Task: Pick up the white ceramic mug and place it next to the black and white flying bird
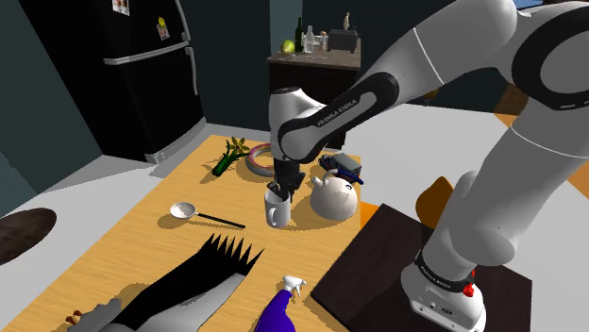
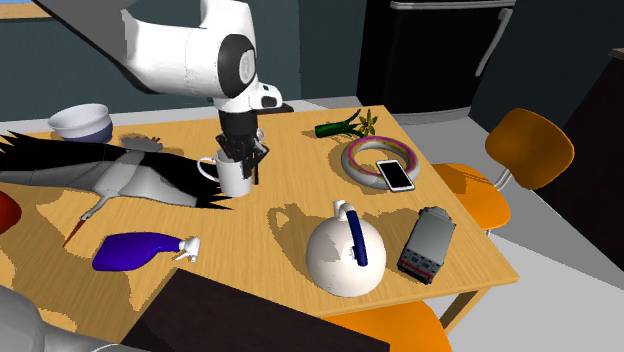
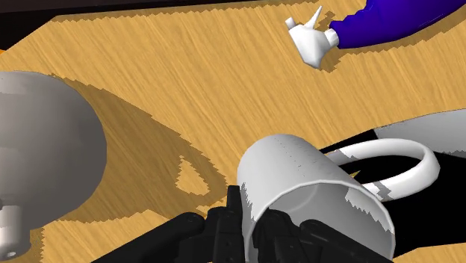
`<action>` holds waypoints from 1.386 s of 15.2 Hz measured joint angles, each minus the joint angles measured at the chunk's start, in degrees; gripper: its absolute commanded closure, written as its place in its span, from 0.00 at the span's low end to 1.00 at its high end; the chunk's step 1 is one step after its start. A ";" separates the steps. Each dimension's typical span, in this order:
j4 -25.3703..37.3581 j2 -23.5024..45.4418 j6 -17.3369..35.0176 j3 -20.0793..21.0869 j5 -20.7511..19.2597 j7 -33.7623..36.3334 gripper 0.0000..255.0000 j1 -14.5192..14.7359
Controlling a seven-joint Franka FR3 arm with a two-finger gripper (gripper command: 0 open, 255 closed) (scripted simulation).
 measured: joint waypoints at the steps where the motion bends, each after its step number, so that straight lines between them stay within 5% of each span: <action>1: -0.42 0.49 0.90 0.03 -0.02 0.00 1.00 0.02; 21: -3.38 13.58 16.90 0.01 -1.46 0.57 1.00 0.32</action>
